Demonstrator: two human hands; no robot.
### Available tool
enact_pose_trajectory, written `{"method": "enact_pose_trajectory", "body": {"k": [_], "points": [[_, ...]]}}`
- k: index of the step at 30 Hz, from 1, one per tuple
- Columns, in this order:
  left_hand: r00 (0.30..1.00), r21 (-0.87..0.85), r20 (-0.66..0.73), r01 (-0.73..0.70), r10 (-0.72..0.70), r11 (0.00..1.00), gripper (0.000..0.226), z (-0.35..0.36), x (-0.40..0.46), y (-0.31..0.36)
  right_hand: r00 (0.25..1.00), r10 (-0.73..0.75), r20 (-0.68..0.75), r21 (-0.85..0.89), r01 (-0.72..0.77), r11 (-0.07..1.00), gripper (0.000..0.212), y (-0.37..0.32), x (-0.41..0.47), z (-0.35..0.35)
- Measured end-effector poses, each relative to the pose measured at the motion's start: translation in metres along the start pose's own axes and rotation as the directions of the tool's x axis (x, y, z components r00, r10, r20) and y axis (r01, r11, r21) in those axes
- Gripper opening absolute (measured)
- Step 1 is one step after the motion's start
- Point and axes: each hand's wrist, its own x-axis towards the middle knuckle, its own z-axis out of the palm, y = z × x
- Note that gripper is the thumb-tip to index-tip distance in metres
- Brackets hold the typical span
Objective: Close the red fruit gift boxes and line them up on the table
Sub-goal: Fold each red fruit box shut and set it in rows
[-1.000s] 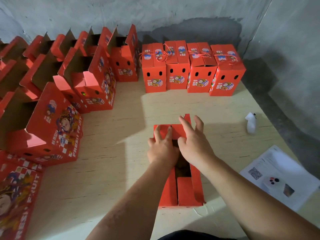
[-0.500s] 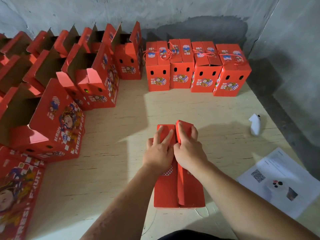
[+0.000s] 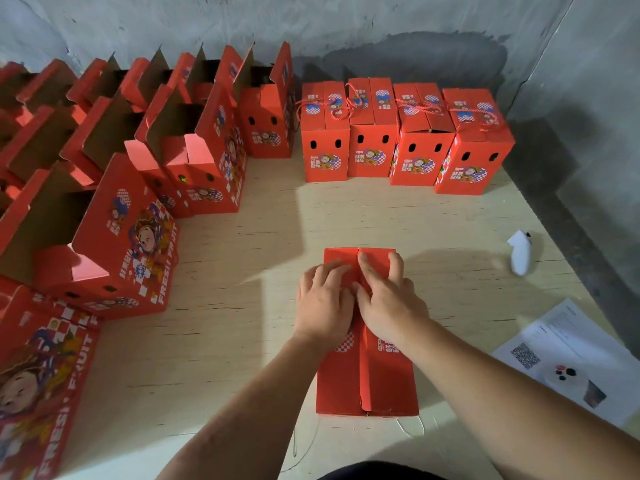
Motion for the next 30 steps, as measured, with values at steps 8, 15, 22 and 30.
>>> {"method": "enact_pose_trajectory", "body": {"k": [8, 15, 22, 30], "points": [[0.977, 0.145, 0.190, 0.065, -0.092, 0.987, 0.068, -0.002, -0.096, 0.021, 1.000, -0.014, -0.025, 0.115, 0.017, 0.993, 0.061, 0.003, -0.015, -0.004], [0.967, 0.341, 0.244, -0.014, -0.074, 0.940, 0.072, -0.009, -0.109, 0.023, 0.995, -0.010, 0.103, 0.370, -0.029, 0.928, 0.072, 0.022, -0.075, 0.003], [0.959, 0.140, 0.279, 0.002, -0.042, 0.990, 0.062, -0.013, -0.103, 0.017, 0.988, 0.060, 0.144, 0.151, -0.082, 0.985, 0.072, 0.009, -0.069, -0.009], [0.952, 0.195, 0.243, -0.237, 0.187, 0.952, 0.075, -0.008, -0.099, 0.015, 0.993, 0.116, 0.019, 0.157, -0.118, 0.981, 0.070, -0.005, -0.036, -0.010]]}}
